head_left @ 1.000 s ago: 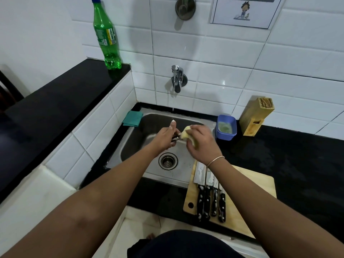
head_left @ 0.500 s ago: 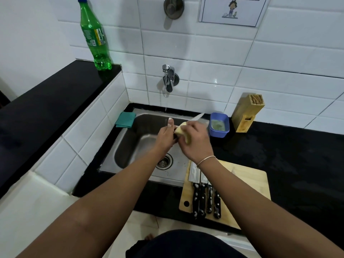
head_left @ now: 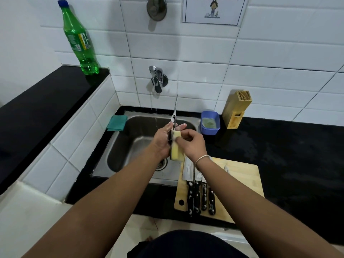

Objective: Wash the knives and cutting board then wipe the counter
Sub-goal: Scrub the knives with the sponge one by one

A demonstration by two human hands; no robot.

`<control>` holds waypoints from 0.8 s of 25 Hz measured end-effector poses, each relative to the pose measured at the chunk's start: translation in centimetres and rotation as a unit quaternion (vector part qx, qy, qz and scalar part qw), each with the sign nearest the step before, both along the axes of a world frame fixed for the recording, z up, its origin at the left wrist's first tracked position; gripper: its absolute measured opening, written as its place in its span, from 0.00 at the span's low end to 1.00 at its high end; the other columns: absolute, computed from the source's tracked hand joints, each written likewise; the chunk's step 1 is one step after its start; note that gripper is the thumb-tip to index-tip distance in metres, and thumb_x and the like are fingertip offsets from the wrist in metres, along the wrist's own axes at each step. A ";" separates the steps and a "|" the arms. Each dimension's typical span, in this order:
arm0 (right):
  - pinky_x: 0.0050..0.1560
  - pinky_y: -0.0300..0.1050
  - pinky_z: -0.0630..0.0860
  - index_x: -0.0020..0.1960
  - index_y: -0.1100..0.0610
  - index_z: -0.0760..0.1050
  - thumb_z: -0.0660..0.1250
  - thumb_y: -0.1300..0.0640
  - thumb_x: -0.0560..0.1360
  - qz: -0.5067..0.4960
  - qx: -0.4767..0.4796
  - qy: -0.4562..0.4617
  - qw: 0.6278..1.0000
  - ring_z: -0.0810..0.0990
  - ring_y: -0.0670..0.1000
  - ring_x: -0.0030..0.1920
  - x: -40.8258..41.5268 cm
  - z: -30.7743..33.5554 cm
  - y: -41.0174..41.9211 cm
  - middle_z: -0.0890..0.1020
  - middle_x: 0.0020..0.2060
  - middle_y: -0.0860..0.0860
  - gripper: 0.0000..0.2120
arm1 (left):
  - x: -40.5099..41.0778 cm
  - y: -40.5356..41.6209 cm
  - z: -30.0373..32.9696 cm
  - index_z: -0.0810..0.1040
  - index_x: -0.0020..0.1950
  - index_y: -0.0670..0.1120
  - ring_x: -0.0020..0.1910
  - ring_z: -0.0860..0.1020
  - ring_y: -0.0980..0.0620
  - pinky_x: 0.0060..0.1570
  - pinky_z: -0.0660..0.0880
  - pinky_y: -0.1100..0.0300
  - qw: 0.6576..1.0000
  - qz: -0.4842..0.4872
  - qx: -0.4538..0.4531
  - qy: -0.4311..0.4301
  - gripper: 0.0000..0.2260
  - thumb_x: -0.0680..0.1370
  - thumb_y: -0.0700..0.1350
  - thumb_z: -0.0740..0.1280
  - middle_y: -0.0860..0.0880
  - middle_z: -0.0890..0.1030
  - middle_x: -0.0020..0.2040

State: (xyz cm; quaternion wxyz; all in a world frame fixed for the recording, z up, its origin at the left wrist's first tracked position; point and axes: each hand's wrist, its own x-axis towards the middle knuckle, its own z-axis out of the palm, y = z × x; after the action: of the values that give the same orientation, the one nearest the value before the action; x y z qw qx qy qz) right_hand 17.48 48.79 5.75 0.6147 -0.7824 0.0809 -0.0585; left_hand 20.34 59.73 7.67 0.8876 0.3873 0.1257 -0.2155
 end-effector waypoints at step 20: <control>0.58 0.40 0.71 0.53 0.58 0.80 0.72 0.58 0.71 0.021 -0.259 -0.187 0.947 0.76 0.52 0.54 -1.3 0.0 -0.1 0.78 0.53 0.54 0.11 | 0.0 -0.6 -0.5 0.78 0.55 0.44 0.48 0.83 0.47 0.55 0.79 0.53 0.999 0.030 0.026 0.028 0.12 0.86 0.44 0.54 0.42 0.83 0.51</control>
State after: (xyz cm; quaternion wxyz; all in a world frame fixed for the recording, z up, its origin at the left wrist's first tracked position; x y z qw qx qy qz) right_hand 16.15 48.72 5.71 0.3962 -0.8912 -0.0695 -0.2097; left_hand 20.36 59.13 7.13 0.8796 0.3997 0.1676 -0.1961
